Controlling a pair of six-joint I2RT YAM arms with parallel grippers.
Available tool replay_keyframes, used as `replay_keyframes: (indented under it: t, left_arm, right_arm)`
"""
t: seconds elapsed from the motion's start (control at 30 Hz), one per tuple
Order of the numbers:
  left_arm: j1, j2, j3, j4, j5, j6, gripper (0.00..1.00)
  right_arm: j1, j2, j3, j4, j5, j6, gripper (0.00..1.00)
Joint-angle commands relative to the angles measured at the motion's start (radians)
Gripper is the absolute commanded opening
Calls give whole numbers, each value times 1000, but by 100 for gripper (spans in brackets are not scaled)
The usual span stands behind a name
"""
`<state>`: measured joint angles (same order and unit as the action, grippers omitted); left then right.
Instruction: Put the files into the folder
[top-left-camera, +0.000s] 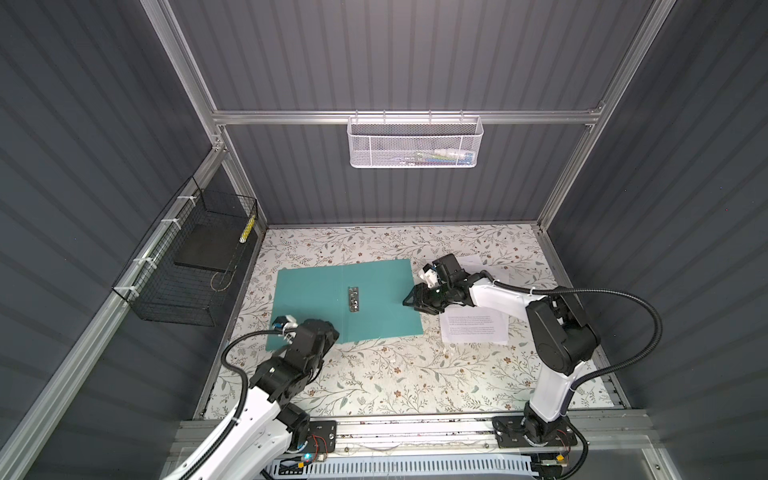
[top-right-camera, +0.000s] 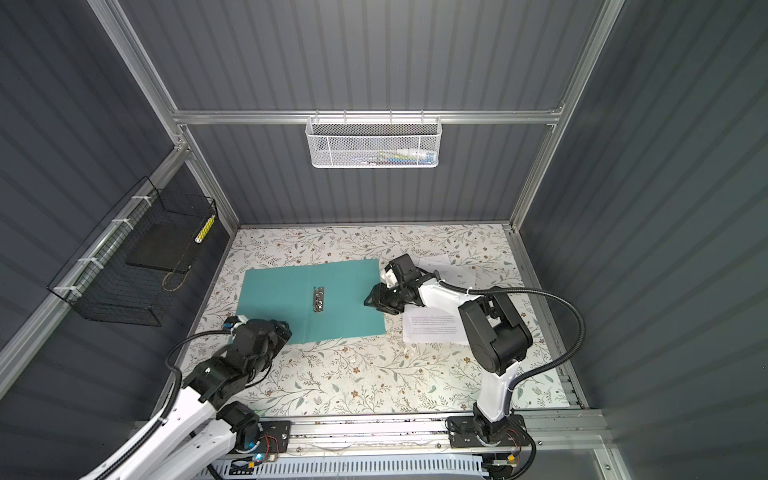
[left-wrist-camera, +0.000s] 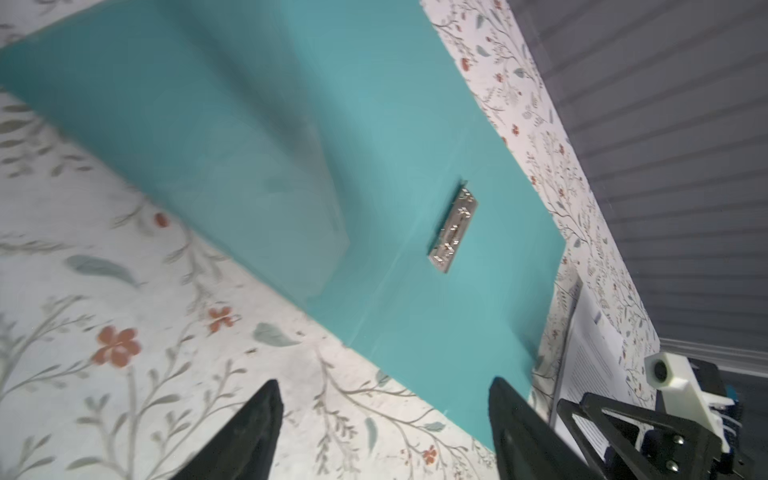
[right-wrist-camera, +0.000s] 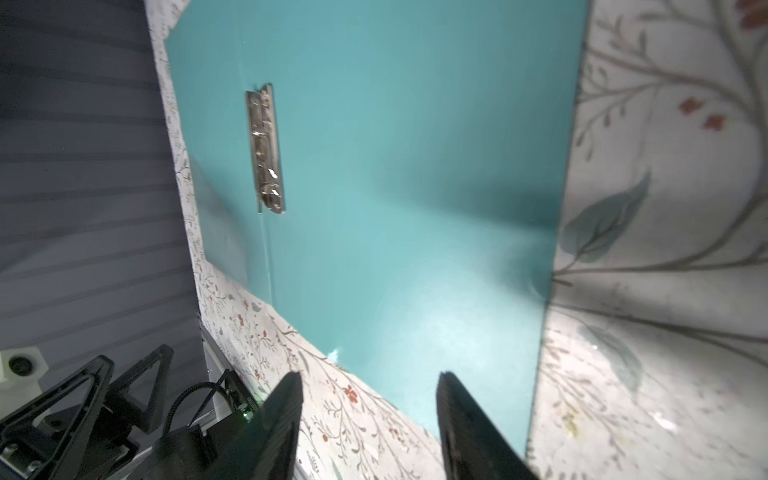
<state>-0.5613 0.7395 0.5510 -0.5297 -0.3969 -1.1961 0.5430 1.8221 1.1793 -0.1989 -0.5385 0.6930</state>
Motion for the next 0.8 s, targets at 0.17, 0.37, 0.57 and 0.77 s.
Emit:
replay_keyframes:
  t: [0.17,0.37,0.57,0.77]
  left_arm:
    - [32,630,249,407,121,387,81]
    - [72,858,362,438,69,478,80]
    - [84,982,441,432,4,606,79]
    - [97,1090,492,463,27,645,72]
  right_arm:
    - [-48,-154,72,-160,151,-160,63]
    - [-147,-249,-18,-161,165,-168,64]
    - [-212,-274,-120,-98,138,-134,63]
    - [-312,-260,-166,-46,82,-106,63]
